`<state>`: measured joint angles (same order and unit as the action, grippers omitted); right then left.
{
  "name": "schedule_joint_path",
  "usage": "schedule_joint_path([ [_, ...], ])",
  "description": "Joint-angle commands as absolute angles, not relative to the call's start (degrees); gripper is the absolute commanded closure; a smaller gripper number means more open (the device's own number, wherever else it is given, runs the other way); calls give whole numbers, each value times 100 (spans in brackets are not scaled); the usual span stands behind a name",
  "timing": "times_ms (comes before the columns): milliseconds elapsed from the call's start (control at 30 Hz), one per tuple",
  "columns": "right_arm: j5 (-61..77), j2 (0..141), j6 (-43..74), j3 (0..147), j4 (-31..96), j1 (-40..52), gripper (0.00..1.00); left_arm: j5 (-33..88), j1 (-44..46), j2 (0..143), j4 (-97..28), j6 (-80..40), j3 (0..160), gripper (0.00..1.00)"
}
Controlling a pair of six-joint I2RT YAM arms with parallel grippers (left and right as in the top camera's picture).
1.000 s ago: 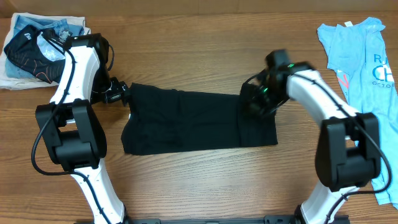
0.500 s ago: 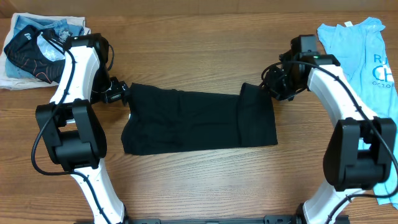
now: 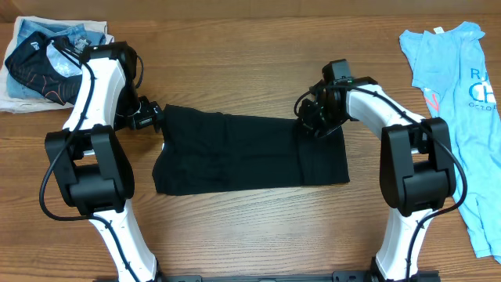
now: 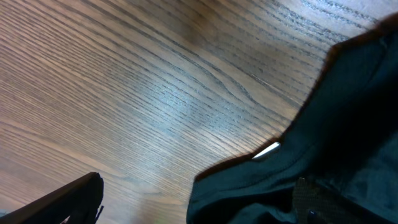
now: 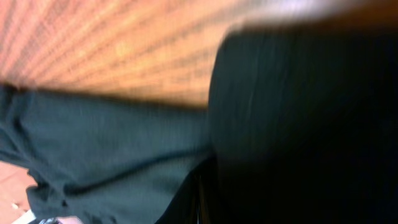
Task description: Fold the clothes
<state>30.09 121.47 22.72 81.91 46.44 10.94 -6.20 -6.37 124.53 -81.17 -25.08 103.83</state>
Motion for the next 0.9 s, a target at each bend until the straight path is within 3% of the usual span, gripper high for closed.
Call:
schedule_joint_path([
  [0, 3072, 12020, 2071, 8667, 5129, 1024, 96, -593, -596, 12473, -8112, -2423, 10350, 0],
  [167, 2296, 11502, 1824, 9478, 6342, 690, 94, -593, -596, 12473, -8117, -2423, 10350, 0],
  [233, 1627, 11157, 1747, 9758, 6790, 366, 65, -593, -596, 12473, -8117, -2423, 10350, 0],
  [300, 1092, 10930, 1743, 9791, 6901, 60, 20, -593, -596, 12473, -8114, -2423, 10350, 0],
  [367, 945, 10851, 1448, 9791, 6993, -244, 0, -593, -596, 12473, -8114, -2423, 10350, 0],
  [567, 1192, 10962, 829, 9500, 7192, -972, 0, -591, -596, 12473, -8114, -2425, 10350, 0],
  [867, 3647, 11168, -1448, 8036, 6501, -1527, 0, -593, -593, 12473, -8117, -2423, 10350, 0],
])
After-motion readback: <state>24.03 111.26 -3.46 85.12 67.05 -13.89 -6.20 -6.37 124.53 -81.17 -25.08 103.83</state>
